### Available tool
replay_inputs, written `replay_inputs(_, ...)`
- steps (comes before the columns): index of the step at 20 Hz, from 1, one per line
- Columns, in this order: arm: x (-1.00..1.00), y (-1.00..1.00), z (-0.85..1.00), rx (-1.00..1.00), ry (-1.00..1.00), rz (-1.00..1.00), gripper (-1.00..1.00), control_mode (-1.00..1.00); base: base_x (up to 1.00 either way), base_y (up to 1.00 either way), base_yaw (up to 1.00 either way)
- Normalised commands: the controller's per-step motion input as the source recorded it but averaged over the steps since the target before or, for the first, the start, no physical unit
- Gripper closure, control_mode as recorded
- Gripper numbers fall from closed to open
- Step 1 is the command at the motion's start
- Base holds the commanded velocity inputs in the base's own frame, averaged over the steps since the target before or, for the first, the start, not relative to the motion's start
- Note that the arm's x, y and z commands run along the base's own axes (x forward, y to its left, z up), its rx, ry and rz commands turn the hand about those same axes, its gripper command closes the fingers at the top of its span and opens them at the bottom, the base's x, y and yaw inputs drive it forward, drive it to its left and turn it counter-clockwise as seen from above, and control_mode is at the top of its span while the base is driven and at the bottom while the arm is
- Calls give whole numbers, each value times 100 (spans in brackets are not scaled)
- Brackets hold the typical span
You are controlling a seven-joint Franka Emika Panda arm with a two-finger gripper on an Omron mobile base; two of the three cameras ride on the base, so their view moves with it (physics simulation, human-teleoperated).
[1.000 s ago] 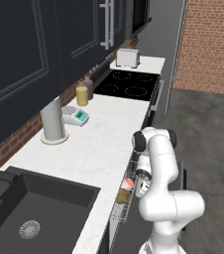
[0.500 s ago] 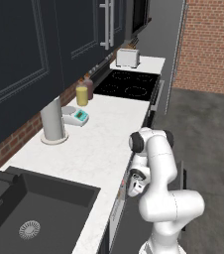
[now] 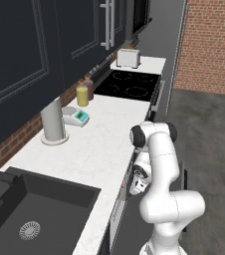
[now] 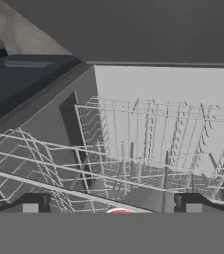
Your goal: Pick up the cup and bowl from the counter, place them in the dishwasher, and close the dishwasher door.
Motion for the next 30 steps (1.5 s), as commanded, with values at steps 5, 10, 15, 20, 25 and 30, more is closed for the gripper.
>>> replay_inputs(5,-38,-62,100,-1,-4,-9,-100,-100,0,0,0)
replay_inputs(10,-70,-55,100,0,-4,-8,-100,-100,0,0,0)
replay_inputs(15,-80,-67,100,-1,0,-8,-100,-100,0,0,0)
replay_inputs(20,-65,-49,100,-10,0,-7,-100,-100,0,0,0)
replay_inputs(25,-63,-30,100,-16,0,-8,-100,-100,0,0,0)
replay_inputs(30,-67,-32,100,-18,8,-8,-100,-100,0,0,0)
